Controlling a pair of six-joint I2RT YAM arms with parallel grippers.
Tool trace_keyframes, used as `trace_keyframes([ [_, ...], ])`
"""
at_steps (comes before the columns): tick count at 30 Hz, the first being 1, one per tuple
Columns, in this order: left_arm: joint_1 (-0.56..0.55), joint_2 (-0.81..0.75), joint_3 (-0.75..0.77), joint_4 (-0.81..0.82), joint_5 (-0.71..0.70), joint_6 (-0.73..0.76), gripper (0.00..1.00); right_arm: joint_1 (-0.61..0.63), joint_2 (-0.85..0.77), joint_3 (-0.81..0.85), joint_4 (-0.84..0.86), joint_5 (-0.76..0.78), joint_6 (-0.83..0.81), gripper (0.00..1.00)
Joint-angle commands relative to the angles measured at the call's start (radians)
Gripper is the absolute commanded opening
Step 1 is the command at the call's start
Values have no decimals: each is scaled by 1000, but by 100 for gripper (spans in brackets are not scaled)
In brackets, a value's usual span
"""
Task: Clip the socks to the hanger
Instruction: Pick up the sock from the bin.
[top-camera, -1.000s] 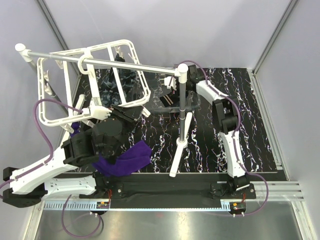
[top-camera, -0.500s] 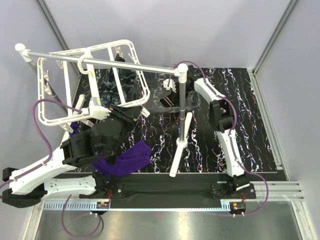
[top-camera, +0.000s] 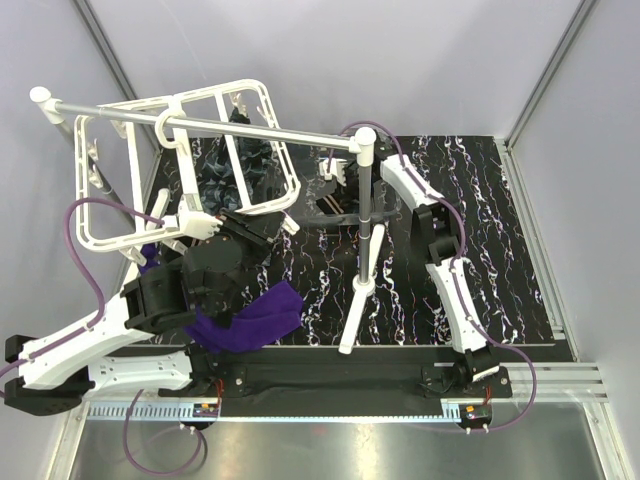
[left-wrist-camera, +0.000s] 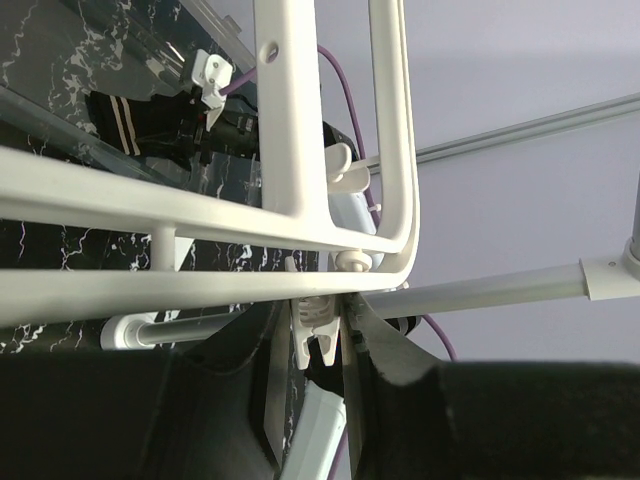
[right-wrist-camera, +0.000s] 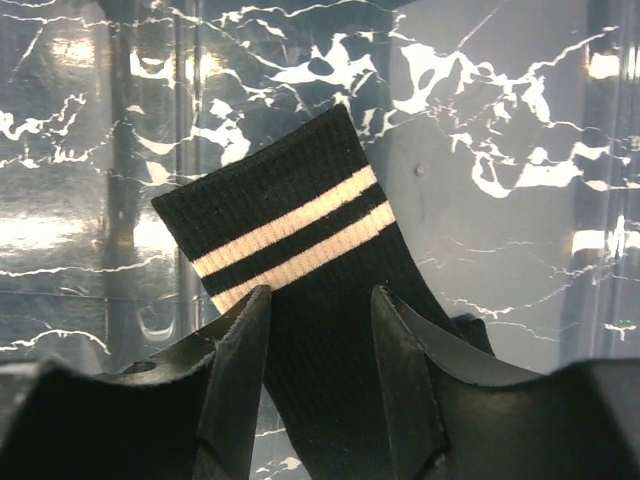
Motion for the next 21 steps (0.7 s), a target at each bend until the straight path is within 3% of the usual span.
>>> trace_keyframes([
  [1,-3,-19,12,36,-42,27,0,20,60,27,-103,78,-33,52],
  [5,-3,-28,12,38,-48,41,0,20,82,66,-149,102,-57,47],
  [6,-3,-31,12,36,-51,43,0,20,88,73,-156,105,-71,36],
  [7,-3,-31,13,36,-53,49,0,22,99,79,-159,117,-73,34],
  [12,-3,-34,15,38,-59,61,0,26,122,103,-182,161,-97,30],
  [14,-3,-32,15,44,-59,69,0,26,129,104,-174,183,-102,10],
  [17,-3,-31,16,42,-61,73,0,26,131,101,-157,192,-105,0],
  [21,-3,-25,20,44,-65,78,0,6,88,81,-96,96,-42,0],
])
